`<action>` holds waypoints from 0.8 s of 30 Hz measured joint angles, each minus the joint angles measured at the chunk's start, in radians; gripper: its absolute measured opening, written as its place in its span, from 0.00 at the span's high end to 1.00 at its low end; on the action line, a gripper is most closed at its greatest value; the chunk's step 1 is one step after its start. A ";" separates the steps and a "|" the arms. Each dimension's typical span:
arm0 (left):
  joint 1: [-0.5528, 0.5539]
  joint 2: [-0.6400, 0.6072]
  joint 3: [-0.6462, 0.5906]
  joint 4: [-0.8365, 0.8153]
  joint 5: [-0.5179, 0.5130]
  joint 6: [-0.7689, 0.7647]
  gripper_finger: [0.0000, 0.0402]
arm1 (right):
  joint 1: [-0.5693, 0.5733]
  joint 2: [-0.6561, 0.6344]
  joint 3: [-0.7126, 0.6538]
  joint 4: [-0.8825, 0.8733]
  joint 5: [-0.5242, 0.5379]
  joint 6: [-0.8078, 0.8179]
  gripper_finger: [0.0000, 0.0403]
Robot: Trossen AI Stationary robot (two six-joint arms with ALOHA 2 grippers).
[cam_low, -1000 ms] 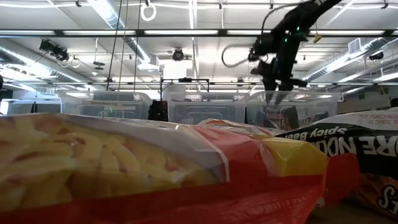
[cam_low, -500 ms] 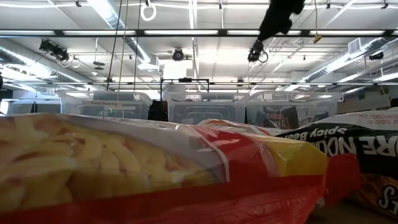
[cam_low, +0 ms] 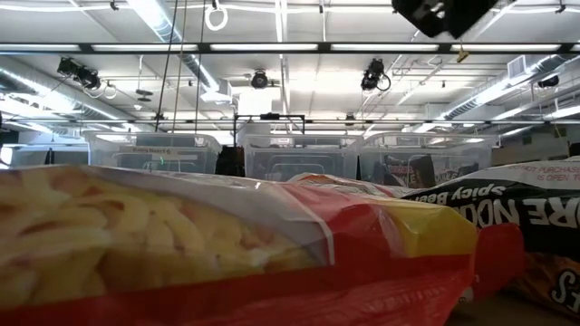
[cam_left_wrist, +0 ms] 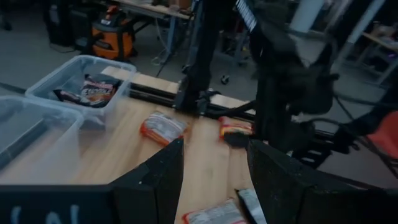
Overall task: Sort Maruchan noodles
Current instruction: Put the black noodle pack into the top right transparent bin
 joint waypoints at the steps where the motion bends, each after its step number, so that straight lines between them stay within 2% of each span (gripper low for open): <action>1: -0.017 -0.012 0.000 -0.012 -0.007 0.000 0.55 | 0.017 0.028 0.000 0.045 -0.025 0.038 0.60; 5: -0.087 -0.062 0.000 -0.062 -0.015 -0.006 0.55 | 0.079 0.145 0.052 0.179 -0.095 0.218 0.60; 9: -0.154 -0.087 0.000 -0.133 -0.015 -0.037 0.55 | 0.134 0.273 0.161 0.165 -0.137 0.412 0.60; 11: -0.186 -0.088 0.000 -0.158 -0.015 -0.046 0.55 | 0.156 0.333 0.202 0.160 -0.192 0.511 0.60; 13: -0.215 -0.086 0.000 -0.178 -0.015 -0.047 0.55 | 0.173 0.385 0.230 0.158 -0.259 0.619 0.60; 16: -0.251 -0.084 0.000 -0.182 -0.015 -0.045 0.55 | 0.191 0.440 0.242 0.102 -0.303 0.758 0.60; 20: -0.285 -0.086 0.000 -0.182 -0.015 -0.045 0.55 | 0.189 0.453 0.241 -0.113 -0.238 0.821 0.60; 24: -0.314 -0.092 0.000 -0.183 -0.015 -0.045 0.55 | 0.161 0.432 0.241 -0.424 -0.028 0.751 0.60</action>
